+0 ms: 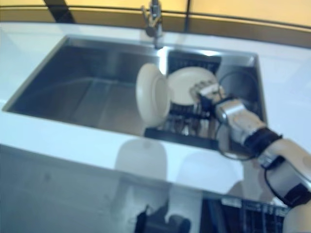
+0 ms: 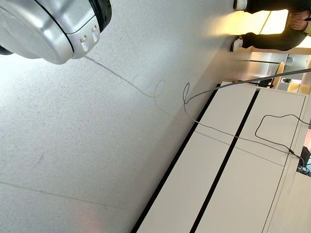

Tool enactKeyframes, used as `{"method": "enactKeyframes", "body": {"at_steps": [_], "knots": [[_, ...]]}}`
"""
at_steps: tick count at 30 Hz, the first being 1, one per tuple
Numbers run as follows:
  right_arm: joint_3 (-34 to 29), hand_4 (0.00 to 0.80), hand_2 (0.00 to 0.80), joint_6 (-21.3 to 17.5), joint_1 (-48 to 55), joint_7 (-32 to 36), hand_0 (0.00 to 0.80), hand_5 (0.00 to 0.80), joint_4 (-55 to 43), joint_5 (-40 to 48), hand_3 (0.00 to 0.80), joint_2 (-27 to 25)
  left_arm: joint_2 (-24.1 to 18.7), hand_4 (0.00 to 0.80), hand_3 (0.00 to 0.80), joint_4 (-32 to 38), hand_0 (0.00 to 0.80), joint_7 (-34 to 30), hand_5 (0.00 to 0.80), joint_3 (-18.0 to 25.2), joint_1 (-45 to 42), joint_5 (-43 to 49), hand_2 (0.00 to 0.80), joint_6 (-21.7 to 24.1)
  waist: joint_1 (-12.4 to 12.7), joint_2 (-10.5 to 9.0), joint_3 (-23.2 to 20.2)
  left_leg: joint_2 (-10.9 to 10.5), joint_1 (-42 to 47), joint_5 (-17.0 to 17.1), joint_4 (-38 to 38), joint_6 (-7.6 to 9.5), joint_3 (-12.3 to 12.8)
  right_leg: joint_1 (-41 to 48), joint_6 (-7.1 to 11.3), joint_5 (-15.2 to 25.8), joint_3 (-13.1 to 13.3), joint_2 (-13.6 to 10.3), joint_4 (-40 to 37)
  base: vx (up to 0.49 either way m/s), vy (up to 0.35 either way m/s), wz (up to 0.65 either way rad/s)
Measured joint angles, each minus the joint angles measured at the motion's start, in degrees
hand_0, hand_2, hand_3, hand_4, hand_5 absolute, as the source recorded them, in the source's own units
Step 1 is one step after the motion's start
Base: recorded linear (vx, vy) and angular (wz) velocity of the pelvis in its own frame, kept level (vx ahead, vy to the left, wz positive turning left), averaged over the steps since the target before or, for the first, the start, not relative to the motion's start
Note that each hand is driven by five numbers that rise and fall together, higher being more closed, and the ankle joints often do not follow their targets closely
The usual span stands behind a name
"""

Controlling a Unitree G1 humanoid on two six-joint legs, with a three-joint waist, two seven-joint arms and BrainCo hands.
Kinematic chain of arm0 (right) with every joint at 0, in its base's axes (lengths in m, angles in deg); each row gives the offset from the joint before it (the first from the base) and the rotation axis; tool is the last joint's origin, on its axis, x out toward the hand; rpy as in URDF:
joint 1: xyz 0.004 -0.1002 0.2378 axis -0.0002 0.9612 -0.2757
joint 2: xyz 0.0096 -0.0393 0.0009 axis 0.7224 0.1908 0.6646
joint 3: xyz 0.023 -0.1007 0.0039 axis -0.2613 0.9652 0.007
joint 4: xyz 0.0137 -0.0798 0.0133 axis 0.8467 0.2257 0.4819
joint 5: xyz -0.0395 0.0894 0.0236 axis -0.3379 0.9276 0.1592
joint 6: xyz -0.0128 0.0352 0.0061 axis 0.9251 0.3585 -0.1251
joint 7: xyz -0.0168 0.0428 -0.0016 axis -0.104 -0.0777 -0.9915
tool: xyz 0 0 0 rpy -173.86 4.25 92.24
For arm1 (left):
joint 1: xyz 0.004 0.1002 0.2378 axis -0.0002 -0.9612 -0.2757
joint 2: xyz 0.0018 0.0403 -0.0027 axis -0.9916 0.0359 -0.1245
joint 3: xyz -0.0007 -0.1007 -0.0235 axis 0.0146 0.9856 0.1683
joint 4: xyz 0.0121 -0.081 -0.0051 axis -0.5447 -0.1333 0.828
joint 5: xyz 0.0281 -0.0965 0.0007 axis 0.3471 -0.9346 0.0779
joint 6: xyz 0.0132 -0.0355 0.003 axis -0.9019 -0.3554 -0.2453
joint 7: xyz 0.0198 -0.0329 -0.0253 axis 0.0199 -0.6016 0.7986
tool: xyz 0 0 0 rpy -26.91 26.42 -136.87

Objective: Take plates into dishwasher

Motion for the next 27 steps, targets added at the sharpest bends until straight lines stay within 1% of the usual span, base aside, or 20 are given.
{"method": "enactKeyframes", "body": {"at_steps": [2, 4, 6, 7, 9, 12, 13, 14, 15, 17, 27], "knots": [[0.0, 0.078, 0.078, 0.1, -0.3, 0.0, 0.078, 0.078, 0.0, -0.3, 0.078, 0.0, 0.0, 0.0, 0.0, 0.1, 0.0, -0.4, 0.0, 0.0, 0.0, -0.7, 0.0, 0.3, 0.0, 0.06, 0.3, 0.0, 0.0, 0.1, 0.0, -0.01, 0.0, 0.0, 0.0, 0.0, 0.0, 0.0, 0.0, 0.0, 0.0, 0.0], [0.1, 0.141, 0.141, 0.3, -0.3, -0.1, 0.141, 0.141, 0.3, -0.6, 0.141, 0.1, 0.0, 0.0, 0.0, 0.4, 0.0, -0.6, 0.0, -0.2, 0.0, -1.2, 0.0, 0.5, 0.0, 0.14, 0.4, 0.0, 0.0, 0.1, 0.0, -0.05, 0.0, 0.0, 0.01, 0.1, 0.0, 0.0, 0.0, 0.0, 0.0, 0.0], [0.2, 0.179, 0.179, 0.6, -0.5, -0.9, 0.179, 0.179, 0.7, -1.6, 0.179, 0.2, 0.0, 0.0, 0.0, 1.0, 0.0, -0.8, 0.0, -0.4, 0.0, -1.5, 0.0, 0.5, 0.0, 0.34, 0.8, 0.0, -0.3, 0.3, 0.0, -0.08, -0.1, -0.2, 0.03, 0.1, -0.1, 0.0, 0.0, 0.0, 0.0, 0.0], [0.2, 0.229, 0.229, 0.6, -0.7, -1.4, 0.229, 0.229, 0.7, -2.0, 0.229, 0.2, 0.0, 0.0, 0.0, 1.0, 0.0, -0.8, 0.0, -0.4, 0.0, -1.5, 0.0, 0.5, 0.0, 0.34, 0.8, 0.1, -0.5, 0.3, 0.0, -0.1, -0.2, -0.4, -0.08, 0.2, -0.2, 0.0, 0.0, 0.0, 0.0, 0.0], [0.2, 0.264, 0.264, 1.4, -1.6, -2.0, 0.264, 0.264, 1.0, -2.3, 0.264, 0.2, 0.0, 0.0, 0.0, 1.4, 0.0, -0.8, 0.0, -0.4, 0.0, -1.6, 0.0, 0.5, 0.0, 0.34, 0.8, 0.1, -0.9, 0.5, 0.0, -0.13, -0.3, -0.8, -0.14, 0.3, -0.3, 0.1, 0.0, 0.0, 0.0, 0.0], [0.2, 0.273, 0.273, 2.4, -1.8, -2.4, 0.273, 0.273, 1.1, -2.7, 0.273, 0.2, 0.0, 0.0, 0.0, 1.5, 0.0, -0.8, 0.0, -0.4, 0.0, -1.6, 0.0, 0.5, 0.1, 0.35, 0.8, 0.0, -0.9, 0.5, 0.0, -0.11, -0.3, -0.8, -0.15, 0.3, -0.3, 0.0, 0.0, 0.0, 0.0, 0.0], [0.2, 0.323, 0.323, 2.6, -1.8, -2.4, 0.323, 0.323, 1.1, -2.7, 0.323, 0.2, 0.0, 0.0, 0.0, 1.5, 0.0, -0.8, 0.0, -0.4, 0.0, -1.6, 0.0, 0.5, 0.1, 0.35, 0.8, 0.0, -0.9, 0.5, 0.0, -0.1, -0.3, -0.8, -0.15, 0.3, -0.3, 0.0, 0.0, 0.0, 0.0, 0.0], [0.2, 0.442, 0.442, 2.7, -1.9, -2.6, 0.442, 0.442, 1.1, -2.7, 0.442, 0.2, 0.0, 0.0, 0.0, 1.5, 0.0, -0.8, 0.0, -0.4, 0.0, -1.6, 0.0, 0.5, 0.1, 0.35, 0.8, 0.0, -0.9, 0.5, 0.0, -0.09, -0.3, -0.8, -0.14, 0.3, -0.4, 0.0, 0.0, 0.0, 0.0, 0.0], [0.1, 0.643, 0.643, 2.7, -2.0, -2.5, 0.643, 0.643, 1.1, -2.7, 0.643, 0.2, 0.0, 0.0, 0.0, 1.5, 0.0, -0.8, 0.0, -0.4, 0.0, -1.8, 0.0, 0.5, 0.1, 0.35, 0.8, 0.0, -0.9, 0.5, 0.0, -0.09, -0.3, -0.8, -0.14, 0.3, -0.4, 0.0, 0.0, 0.0, 0.0, 0.0], [0.3, 0.8, 0.8, 2.4, -2.1, -2.7, 0.8, 0.8, 0.8, -3.1, 0.8, 0.3, 0.0, 0.0, 0.0, 1.6, 0.0, -0.8, 0.0, -0.4, 0.0, -2.1, 0.0, 0.5, 0.0, 0.35, 0.8, 0.0, -0.9, 0.6, 0.0, -0.1, -0.3, -0.8, -0.15, 0.4, -0.4, 0.0, 0.0, 0.0, 0.0, 0.0], [1.4, 0.8, 0.8, 2.6, -2.2, -4.2, 0.8, 0.8, 1.7, -4.0, 0.8, 0.7, 0.0, 0.0, 0.0, 1.7, 0.0, -0.8, 0.0, -0.5, 0.0, -2.1, 0.0, 0.7, 0.5, 0.4, 0.8, 0.0, -1.3, 1.3, -0.1, -0.24, -1.0, -0.9, 0.04, 0.5, -0.9, 0.0, 0.0, -0.002, 0.0, 0.02]]}}
